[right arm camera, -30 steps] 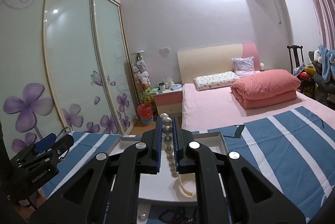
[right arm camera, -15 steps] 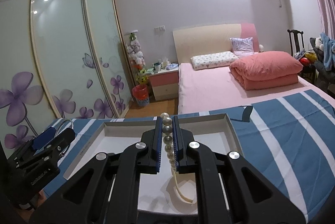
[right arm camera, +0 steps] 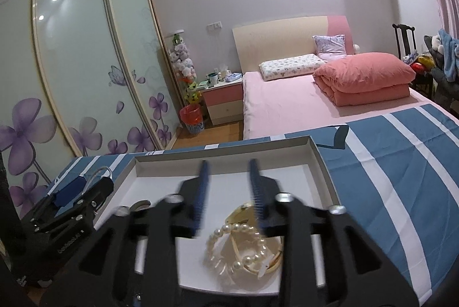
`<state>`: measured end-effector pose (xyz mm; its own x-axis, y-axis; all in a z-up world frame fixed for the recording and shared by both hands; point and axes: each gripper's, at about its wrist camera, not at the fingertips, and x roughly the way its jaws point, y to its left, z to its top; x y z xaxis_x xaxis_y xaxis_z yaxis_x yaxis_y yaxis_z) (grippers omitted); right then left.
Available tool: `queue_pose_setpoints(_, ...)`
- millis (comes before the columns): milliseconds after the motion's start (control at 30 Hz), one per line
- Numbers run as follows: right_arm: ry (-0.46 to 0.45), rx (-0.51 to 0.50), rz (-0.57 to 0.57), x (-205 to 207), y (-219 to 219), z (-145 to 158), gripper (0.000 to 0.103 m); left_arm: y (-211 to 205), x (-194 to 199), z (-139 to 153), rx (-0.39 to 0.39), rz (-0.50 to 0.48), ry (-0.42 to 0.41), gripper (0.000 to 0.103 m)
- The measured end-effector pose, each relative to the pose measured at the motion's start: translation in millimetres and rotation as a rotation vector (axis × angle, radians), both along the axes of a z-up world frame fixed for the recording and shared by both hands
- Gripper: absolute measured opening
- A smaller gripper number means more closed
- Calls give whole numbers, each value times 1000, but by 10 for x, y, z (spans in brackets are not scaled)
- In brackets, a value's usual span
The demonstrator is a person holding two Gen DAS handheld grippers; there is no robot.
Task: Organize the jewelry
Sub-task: 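Lower the pearl bracelet into the tray with the right gripper while the left drops the bangle there, then move the right gripper to the dark red bead bracelet and grasp it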
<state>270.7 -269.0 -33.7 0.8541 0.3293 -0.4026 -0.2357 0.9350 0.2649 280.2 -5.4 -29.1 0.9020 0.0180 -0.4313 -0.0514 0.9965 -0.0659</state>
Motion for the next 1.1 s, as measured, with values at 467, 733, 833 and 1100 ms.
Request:
queue_pose_setpoints(467, -1, 2, -8, 39, -54, -8, 41, 3, 53, -5, -5, 8, 11, 73)
queue_pose_setpoints(733, 27, 0, -24, -100, -188, 17, 41, 109, -137, 109, -21, 13, 8, 74)
queue_pose_setpoints(833, 54, -12, -13, -223, -227, 7, 41, 175, -336, 133, -9, 12, 21, 74)
queue_pose_setpoints(1100, 184, -143, 41, -578, -261, -239, 41, 426, -861, 62, -14, 23, 87, 76)
